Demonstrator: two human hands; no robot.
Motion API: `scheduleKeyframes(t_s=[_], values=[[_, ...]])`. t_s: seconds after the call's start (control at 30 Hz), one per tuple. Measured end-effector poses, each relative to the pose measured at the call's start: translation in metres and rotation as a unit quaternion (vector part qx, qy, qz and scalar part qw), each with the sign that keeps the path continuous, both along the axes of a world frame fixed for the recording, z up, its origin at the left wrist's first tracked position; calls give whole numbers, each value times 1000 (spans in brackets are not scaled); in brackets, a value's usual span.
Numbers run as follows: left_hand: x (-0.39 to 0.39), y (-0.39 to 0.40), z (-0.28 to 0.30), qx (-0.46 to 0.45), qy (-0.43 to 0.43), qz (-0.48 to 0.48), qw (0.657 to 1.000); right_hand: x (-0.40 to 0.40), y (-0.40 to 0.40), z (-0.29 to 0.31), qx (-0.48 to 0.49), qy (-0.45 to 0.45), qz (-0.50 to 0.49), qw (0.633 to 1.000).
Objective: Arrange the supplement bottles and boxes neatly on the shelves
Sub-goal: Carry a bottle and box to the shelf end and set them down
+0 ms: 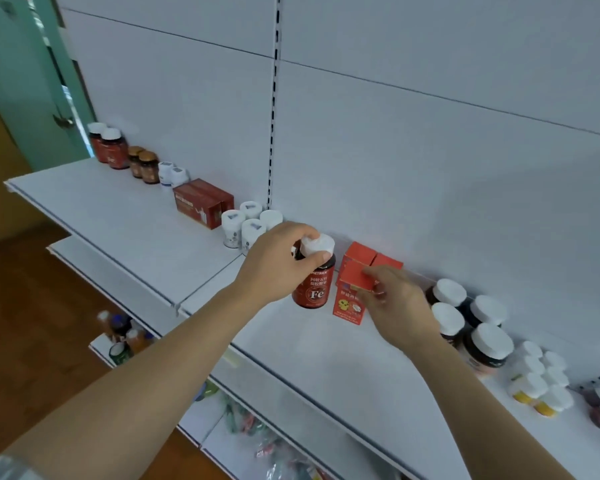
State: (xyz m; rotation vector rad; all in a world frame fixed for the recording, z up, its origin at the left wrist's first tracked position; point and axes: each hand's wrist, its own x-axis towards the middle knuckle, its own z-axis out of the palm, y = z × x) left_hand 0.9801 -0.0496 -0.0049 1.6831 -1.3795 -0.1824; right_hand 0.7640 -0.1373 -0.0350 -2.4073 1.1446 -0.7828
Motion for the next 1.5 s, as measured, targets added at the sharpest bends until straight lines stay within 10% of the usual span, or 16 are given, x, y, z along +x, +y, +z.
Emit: scheduleKeyframes(t_s=[0.57, 1.23, 1.5], values=[[57, -64, -16, 22, -39, -182, 982, 56, 11, -29, -49, 82, -147, 985], [57, -76, -16, 26, -31, -170, 985, 56, 1, -24, -157, 83, -128, 976], [67, -61, 7, 91, 92, -176, 976, 79, -6, 31, -104, -9, 20, 994]])
